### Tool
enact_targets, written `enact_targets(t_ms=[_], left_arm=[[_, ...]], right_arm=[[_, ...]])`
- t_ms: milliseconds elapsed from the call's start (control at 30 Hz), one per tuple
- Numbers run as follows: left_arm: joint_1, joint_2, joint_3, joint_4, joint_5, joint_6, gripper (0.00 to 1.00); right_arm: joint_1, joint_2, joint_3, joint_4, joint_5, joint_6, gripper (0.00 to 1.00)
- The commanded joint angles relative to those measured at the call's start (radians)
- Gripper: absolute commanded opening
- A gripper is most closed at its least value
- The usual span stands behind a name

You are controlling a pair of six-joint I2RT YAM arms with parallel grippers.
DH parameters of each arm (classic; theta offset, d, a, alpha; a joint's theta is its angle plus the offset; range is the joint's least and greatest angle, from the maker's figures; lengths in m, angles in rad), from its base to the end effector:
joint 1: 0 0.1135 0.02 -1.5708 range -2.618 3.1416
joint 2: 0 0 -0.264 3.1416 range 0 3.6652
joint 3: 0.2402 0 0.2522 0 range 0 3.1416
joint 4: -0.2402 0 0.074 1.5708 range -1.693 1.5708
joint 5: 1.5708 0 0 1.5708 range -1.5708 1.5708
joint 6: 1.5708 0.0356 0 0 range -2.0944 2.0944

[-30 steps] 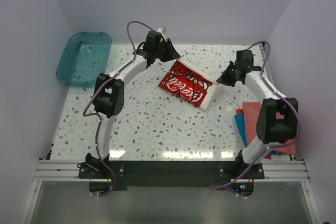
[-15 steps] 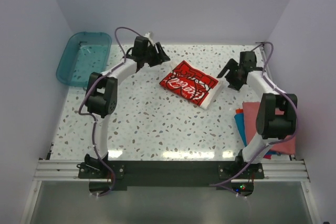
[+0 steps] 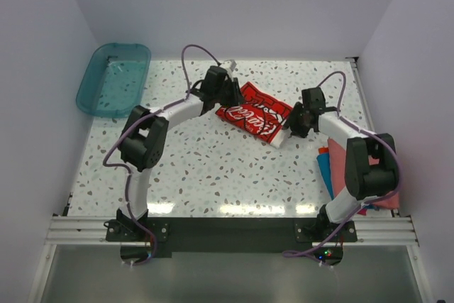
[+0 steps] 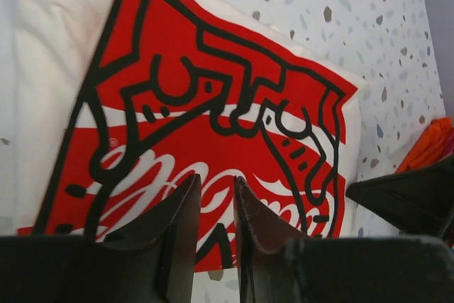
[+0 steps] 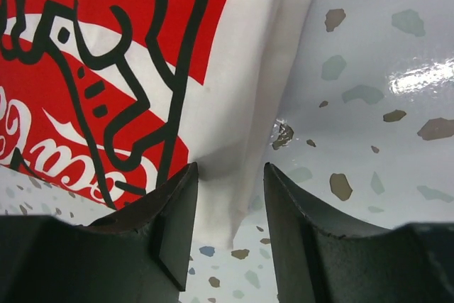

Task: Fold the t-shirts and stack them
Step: Fold the tshirt, then neatly place the folded tshirt to the corner

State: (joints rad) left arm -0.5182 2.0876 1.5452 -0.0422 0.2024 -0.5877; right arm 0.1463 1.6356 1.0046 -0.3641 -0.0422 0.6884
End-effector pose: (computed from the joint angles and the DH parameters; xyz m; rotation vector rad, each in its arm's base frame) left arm 0.4152 -0.2450 0.2079 0.0449 2.2686 -0.8352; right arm 0.3262 0.0496 0.1890 0.6827 2.5175 0.3633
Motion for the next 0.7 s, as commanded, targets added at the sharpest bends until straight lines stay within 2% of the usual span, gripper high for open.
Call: enact_targets(t_ms=[0, 167, 200, 233, 367, 667], left_arm=[[-0.049, 0.012, -0.031, 0.074, 0.0, 0.031, 0.29], [-0.083, 0.029, -0.112, 0.123, 0.006, -0.021, 0.27], [-0.094, 0.032, -0.115, 0.122, 0.005, -0.024, 0.26], [-0.095, 0.04, -0.12, 0.122, 0.0, -0.029, 0.26], [-0.108, 0.06, -0.128, 0.075, -0.023, -0.046, 0.25], [-0.118, 0.08, -0.129, -0.015, -0.061, -0.054, 0.24]], right_arm=[[0.009, 0.01, -0.027, 0.065, 0.034, 0.003, 0.45], [0.01, 0.017, -0.069, 0.091, 0.035, -0.009, 0.48], [0.007, 0.013, -0.075, 0.096, 0.036, -0.009, 0.52], [0.009, 0.009, -0.077, 0.099, 0.039, -0.01, 0.6], [0.006, 0.007, -0.064, 0.113, 0.039, -0.024, 0.72], [-0.033, 0.024, -0.07, 0.255, -0.004, 0.0, 0.77]])
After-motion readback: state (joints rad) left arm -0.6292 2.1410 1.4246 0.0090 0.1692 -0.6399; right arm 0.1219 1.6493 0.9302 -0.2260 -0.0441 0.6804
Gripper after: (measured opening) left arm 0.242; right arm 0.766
